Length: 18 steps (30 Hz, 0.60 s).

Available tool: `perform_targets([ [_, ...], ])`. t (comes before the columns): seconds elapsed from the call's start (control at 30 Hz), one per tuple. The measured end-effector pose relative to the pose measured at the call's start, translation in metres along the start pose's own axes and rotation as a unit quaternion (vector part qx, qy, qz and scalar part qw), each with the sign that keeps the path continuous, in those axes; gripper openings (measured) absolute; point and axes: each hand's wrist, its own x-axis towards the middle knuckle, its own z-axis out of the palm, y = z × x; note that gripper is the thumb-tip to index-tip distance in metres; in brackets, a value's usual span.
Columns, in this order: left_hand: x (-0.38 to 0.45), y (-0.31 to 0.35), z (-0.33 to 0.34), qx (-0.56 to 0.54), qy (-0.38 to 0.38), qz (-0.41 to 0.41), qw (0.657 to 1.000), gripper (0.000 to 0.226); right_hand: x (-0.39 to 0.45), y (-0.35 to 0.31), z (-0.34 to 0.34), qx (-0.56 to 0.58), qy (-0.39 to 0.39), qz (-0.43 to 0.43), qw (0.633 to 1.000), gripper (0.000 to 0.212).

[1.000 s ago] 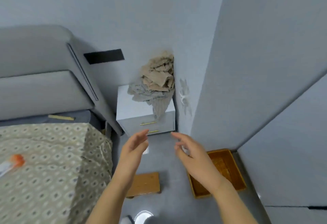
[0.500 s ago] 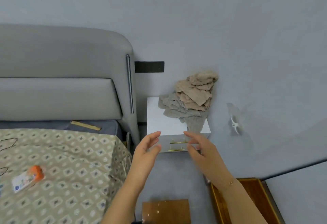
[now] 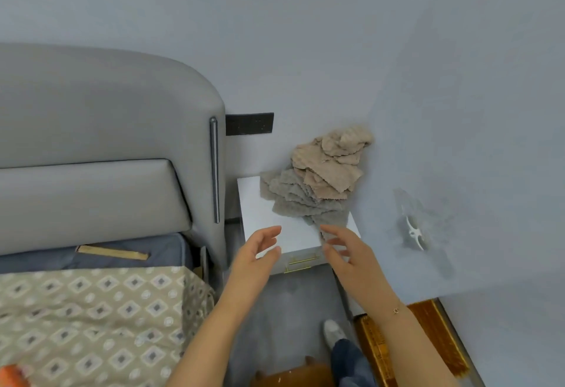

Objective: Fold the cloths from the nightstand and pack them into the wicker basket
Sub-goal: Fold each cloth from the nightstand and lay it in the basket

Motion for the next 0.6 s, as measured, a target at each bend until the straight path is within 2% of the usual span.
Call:
perform_targets([
  [0.17,0.068,0.001,0.021,0.021,0.021,-0.017,0.999,0.037,0.076,0.026,-0.012,0.013,-0.012,0.000,1.000,0.033],
  [0.37,0.152,0.005,0.077,0.065,0.074,-0.038,0.994,0.036,0.180,0.069,-0.055,0.014,-0.035,-0.043,0.998,0.035],
  [0.47,0.199,0.000,0.106,0.090,0.079,-0.039,0.992,0.037,0.231,0.092,-0.076,-0.017,-0.016,-0.077,0.997,0.034],
  [0.6,0.249,-0.030,0.123,0.144,0.034,-0.009,0.989,0.038,0.284,0.125,-0.073,-0.095,0.045,-0.142,0.984,0.035],
])
